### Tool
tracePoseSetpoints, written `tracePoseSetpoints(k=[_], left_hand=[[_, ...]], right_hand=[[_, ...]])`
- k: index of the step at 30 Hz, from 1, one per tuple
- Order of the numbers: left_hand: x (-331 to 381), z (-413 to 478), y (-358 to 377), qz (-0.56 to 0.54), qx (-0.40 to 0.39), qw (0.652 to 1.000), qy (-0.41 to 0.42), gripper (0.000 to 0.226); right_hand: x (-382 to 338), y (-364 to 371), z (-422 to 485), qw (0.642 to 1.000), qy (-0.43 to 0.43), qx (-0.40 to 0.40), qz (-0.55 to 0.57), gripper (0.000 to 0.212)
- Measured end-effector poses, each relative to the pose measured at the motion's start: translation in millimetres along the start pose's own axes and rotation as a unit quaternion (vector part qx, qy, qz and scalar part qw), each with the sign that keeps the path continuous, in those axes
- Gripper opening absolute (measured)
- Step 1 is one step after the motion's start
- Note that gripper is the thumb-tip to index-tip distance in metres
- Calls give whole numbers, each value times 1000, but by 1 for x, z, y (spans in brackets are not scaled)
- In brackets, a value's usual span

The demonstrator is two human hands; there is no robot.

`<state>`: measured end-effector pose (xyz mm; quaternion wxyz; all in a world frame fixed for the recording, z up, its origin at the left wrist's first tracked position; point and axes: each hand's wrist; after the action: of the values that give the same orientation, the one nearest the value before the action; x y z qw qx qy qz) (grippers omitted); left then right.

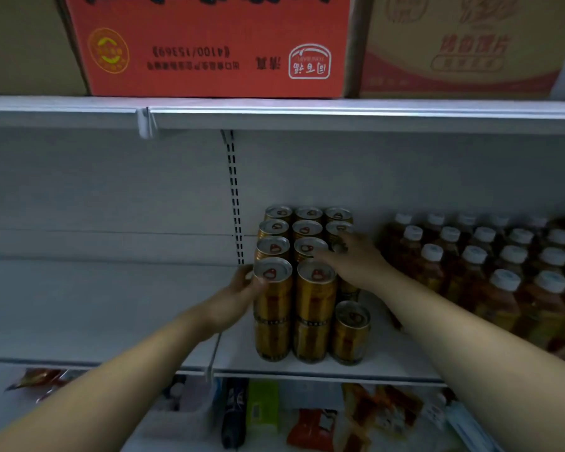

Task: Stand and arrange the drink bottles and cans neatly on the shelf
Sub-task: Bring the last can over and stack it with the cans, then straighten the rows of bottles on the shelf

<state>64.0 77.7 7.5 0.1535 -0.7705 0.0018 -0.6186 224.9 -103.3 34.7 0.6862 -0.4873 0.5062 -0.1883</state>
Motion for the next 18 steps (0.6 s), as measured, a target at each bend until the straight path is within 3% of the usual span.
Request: tracePoseSetpoints(k=[2, 4, 6, 9, 12, 16, 18], left_hand=[[15, 11, -10, -65, 41, 997, -8, 95], [25, 35, -17, -128, 94, 987, -12, 82], [28, 57, -16, -175, 82, 980, -39, 79], [19, 73, -7, -226, 41, 973, -31, 78], [14, 81, -7, -223, 34, 974, -27, 82], [25, 77, -11, -148, 20, 989, -16, 71], [38, 71, -9, -100, 35, 994, 22, 59]], right_hand=[[-3, -6, 4, 999, 6, 35, -20, 104], [-9, -10, 9, 998, 1, 56, -35, 91], [-15, -12, 15, 998, -16, 43, -34, 76], [-13, -5, 35, 997, -14, -5, -80, 96], [6, 10, 61, 995, -12, -23, -100, 105], [-12, -7, 34, 995, -29, -4, -93, 72], [-6, -20, 29, 995, -22, 14, -92, 66]])
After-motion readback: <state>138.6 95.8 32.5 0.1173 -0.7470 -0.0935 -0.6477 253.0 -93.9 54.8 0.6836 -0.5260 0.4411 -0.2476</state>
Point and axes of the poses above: each hand's wrist, its own z-axis towards the middle knuckle, its own y-axis out of the palm, x = y × z, and after that the axes turned 8 degrees about -z, right-handed
